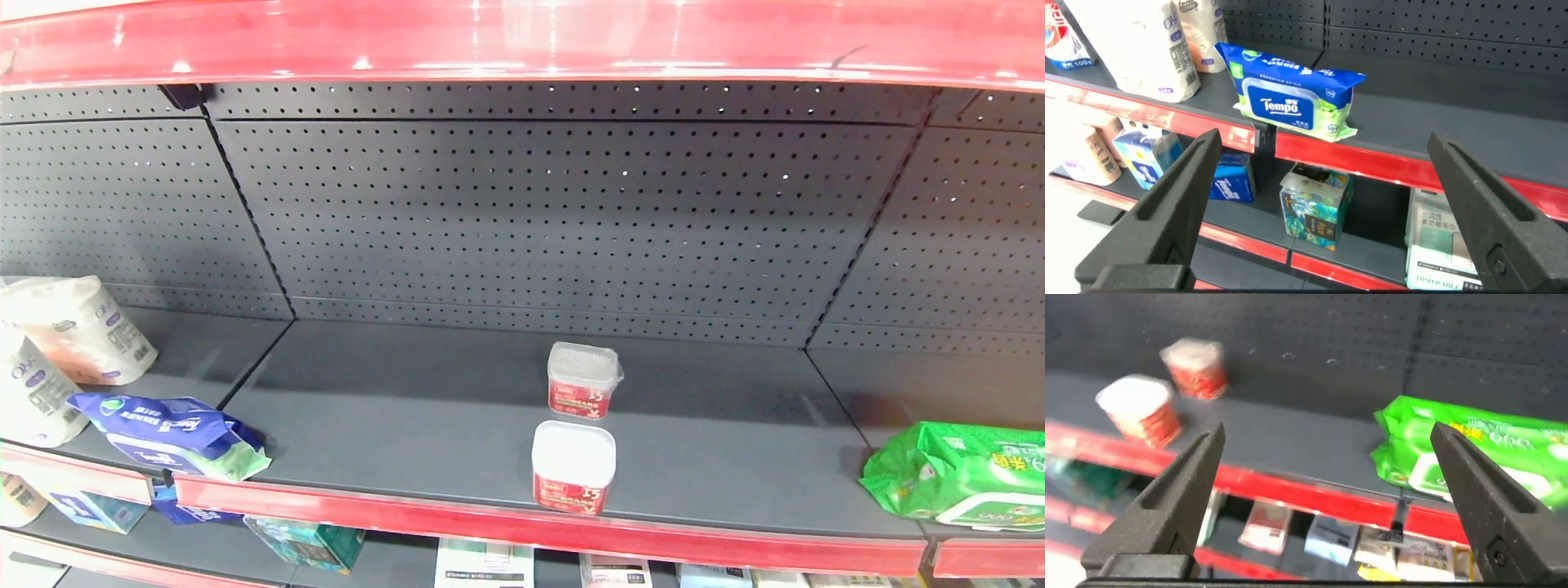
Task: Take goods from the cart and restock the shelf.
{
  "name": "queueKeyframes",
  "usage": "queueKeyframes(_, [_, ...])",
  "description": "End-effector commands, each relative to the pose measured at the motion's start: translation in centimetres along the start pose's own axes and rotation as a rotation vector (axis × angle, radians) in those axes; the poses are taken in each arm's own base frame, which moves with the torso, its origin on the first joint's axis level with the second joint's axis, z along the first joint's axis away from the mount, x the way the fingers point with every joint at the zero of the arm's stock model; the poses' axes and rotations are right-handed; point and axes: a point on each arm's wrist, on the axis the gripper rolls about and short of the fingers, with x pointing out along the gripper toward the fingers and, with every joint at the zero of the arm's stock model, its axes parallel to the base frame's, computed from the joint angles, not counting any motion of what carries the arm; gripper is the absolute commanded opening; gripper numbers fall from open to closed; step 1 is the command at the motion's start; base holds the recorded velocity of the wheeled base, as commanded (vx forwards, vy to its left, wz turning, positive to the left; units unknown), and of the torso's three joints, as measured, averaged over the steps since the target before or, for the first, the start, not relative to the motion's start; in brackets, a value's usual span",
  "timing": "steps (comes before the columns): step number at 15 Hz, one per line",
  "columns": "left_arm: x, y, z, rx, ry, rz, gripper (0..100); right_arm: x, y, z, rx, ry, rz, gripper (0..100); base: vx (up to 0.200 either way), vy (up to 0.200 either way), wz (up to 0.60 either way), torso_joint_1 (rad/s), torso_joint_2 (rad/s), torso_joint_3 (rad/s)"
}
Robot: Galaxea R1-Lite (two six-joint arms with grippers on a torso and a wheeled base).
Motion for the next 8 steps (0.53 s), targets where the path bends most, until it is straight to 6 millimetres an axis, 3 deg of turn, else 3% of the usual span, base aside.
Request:
queueKeyframes(1, [0.01, 0.0, -0.01, 0.0, 0.002, 0.0, 100, 0.12, 0.13, -2.32, -0.047, 0.001, 0.067, 100, 0.0, 0.0, 0.0, 0.0, 0.0, 0.0])
queueKeyframes(4, [0.01, 0.0, 0.01, 0.0, 0.0, 0.0, 100, 0.73, 0.25, -2.36, -0.097, 0.103, -0.009, 100, 0.0, 0.0, 0.0, 0.0, 0.0, 0.0])
queueKeyframes(6, [0.01, 0.0, -0.01, 0.0, 0.002, 0.0, 100, 0.52, 0.37, -2.34, -0.134, 0.09, -0.127, 100, 0.0, 0.0, 0.0, 0.0, 0.0, 0.0])
queueKeyframes(8, [0.01, 0.0, -0.01, 0.0, 0.002, 0.0, 100, 0.25, 0.49, -2.53, -0.112, 0.044, -0.139, 100, 0.0, 0.0, 0.0, 0.0, 0.0, 0.0])
